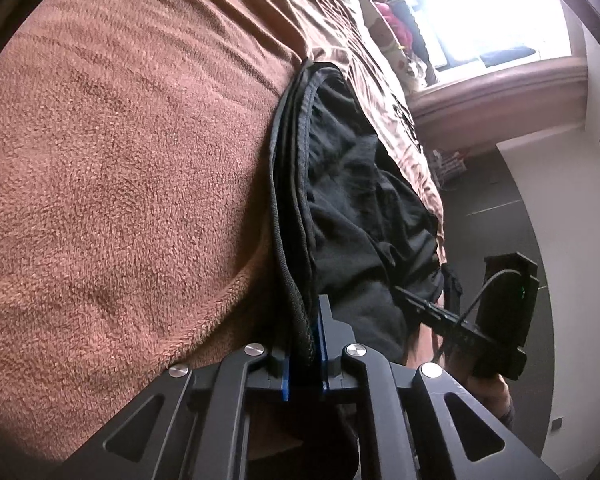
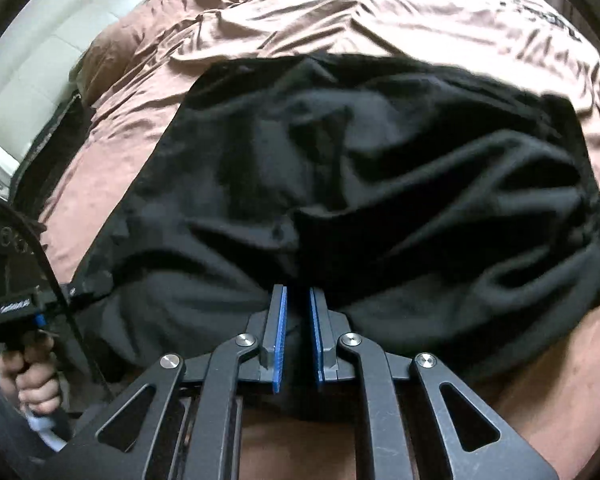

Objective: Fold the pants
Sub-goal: 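Grasp the black pants with the right gripper while the left gripper holds the folded edge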

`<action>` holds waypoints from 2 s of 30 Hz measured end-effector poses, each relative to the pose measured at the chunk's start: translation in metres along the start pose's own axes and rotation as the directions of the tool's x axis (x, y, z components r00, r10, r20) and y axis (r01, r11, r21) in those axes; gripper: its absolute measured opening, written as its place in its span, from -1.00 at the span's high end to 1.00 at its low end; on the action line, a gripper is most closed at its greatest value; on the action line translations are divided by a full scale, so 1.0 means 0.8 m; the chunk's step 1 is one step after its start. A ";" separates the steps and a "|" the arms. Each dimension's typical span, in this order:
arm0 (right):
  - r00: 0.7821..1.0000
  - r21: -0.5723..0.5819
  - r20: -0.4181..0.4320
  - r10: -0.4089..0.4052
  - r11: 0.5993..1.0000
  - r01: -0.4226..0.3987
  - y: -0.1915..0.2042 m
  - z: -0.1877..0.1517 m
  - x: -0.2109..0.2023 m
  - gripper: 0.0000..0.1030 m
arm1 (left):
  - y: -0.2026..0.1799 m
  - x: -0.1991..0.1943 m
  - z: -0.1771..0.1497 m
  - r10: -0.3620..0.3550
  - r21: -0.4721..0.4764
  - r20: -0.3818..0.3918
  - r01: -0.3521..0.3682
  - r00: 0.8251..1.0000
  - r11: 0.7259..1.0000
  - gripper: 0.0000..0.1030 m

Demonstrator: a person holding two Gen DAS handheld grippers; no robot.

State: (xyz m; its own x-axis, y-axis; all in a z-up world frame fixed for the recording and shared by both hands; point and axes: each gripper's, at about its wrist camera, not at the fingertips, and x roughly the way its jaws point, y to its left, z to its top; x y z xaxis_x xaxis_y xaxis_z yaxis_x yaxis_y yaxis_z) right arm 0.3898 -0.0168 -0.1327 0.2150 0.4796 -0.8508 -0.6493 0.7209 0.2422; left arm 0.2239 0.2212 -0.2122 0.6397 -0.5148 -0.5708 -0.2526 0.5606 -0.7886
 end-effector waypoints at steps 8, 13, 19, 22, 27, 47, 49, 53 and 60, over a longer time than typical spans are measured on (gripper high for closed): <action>1.000 -0.035 0.008 0.010 0.999 -0.010 0.011 0.013 -0.027 0.84 | -0.002 0.002 0.003 -0.005 -0.010 -0.006 0.005 1.000 1.000 0.77; 0.996 -0.008 0.082 0.025 1.000 -0.025 0.013 0.040 -0.042 0.84 | 0.002 0.000 0.001 -0.019 -0.031 0.005 0.020 1.000 0.999 0.77; 0.998 0.018 0.065 0.019 1.000 -0.020 0.014 0.067 -0.005 0.84 | 0.000 -0.001 0.000 -0.008 -0.049 0.030 0.009 1.000 0.999 0.77; 0.999 0.041 0.048 -0.019 0.999 0.017 0.005 0.080 0.021 0.84 | 0.000 -0.002 0.001 0.009 -0.050 0.051 -0.007 0.999 0.999 0.77; 0.999 0.085 0.038 -0.032 0.996 0.028 -0.012 0.111 0.046 0.84 | -0.005 0.001 0.005 0.044 -0.040 0.062 -0.041 0.997 0.998 0.77; 0.996 0.148 0.046 -0.082 0.986 0.074 -0.044 0.215 0.102 0.88 | -0.005 0.013 0.022 0.090 -0.044 0.024 -0.089 0.996 0.995 0.71; 0.996 0.152 0.042 -0.084 0.985 0.077 -0.044 0.220 0.103 0.89 | -0.006 0.014 0.022 0.092 -0.040 0.022 -0.091 0.995 0.995 0.70; 0.993 0.133 0.070 -0.099 0.987 0.089 -0.038 0.222 0.083 0.89 | -0.008 0.012 0.017 0.091 -0.029 0.026 -0.090 0.996 0.996 0.67; 0.994 0.076 0.101 -0.044 0.996 0.036 -0.012 0.182 0.030 0.89 | -0.010 0.010 0.018 0.086 -0.015 0.038 -0.085 0.996 0.996 0.80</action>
State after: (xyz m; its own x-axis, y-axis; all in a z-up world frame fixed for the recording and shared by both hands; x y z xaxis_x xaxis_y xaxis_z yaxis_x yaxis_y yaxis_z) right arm 0.5074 0.0603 -0.0876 0.3158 0.4958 -0.8090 -0.5836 0.7738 0.2464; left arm 0.2412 0.2219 -0.2070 0.6425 -0.4401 -0.6273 -0.3167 0.5929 -0.7404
